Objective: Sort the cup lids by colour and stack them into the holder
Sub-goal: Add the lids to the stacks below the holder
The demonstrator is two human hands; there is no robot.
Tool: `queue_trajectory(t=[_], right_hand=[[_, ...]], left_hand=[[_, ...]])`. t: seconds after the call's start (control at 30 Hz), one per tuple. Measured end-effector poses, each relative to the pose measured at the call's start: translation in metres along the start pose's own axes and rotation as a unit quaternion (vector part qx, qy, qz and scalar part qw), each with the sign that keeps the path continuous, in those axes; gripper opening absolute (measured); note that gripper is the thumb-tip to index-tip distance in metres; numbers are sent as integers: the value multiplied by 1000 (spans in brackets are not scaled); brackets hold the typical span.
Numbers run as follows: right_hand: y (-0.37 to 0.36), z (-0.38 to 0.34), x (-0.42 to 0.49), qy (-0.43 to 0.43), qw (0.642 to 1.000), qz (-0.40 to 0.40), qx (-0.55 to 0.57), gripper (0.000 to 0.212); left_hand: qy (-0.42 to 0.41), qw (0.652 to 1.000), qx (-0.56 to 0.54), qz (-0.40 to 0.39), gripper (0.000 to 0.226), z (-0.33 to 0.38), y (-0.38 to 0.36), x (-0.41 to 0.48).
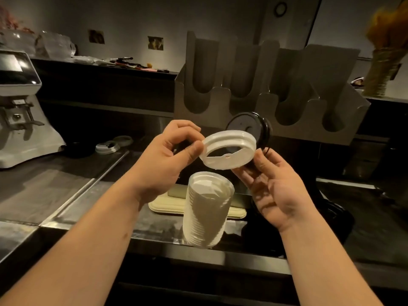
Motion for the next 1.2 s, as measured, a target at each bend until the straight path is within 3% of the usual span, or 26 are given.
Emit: queue_trajectory(t=[0.07,0.2,0.33,0.43,0.6,0.73,0.9,1.2], right_hand=[[11,-3,-2,17,999,42,16,17],[38,-27,-13,86,959,136,-233,13],[43,-29,-25,92,911,101,-390,23],[41,-24,-30,88,869,81,-480,21],[45,-16,-33,86,873,96,-470,15],[28,-7,-32,114,855,34,-505,20],[13,4,-33,171,764,-23,-622,27],[16,6,-49,301,668,-20,-680,27]], left_hand=[[-20,999,35,0,9,-3,-1,-4],[-43,955,292,-25,15,-7,-3,-5],[-11,909,404,-103,11,-17,-10,-6],[21,901,413,-129,14,-17,-11,-8],[78,898,388,-191,12,-24,-10,-4],[122,895,364,-228,9,-33,-9,-5],[137,895,350,-241,2,-40,-12,-7],[114,905,354,-209,5,-42,-13,-13]])
Point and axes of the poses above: each hand's wrist, its own x-axis towards the middle knuckle, its own y-axis out of the back of the hand, z = x × y, the point moved 7 cm from there along x, towards the middle knuckle, and after that the axes turned 12 degrees about -z, right-handed, at the moved point
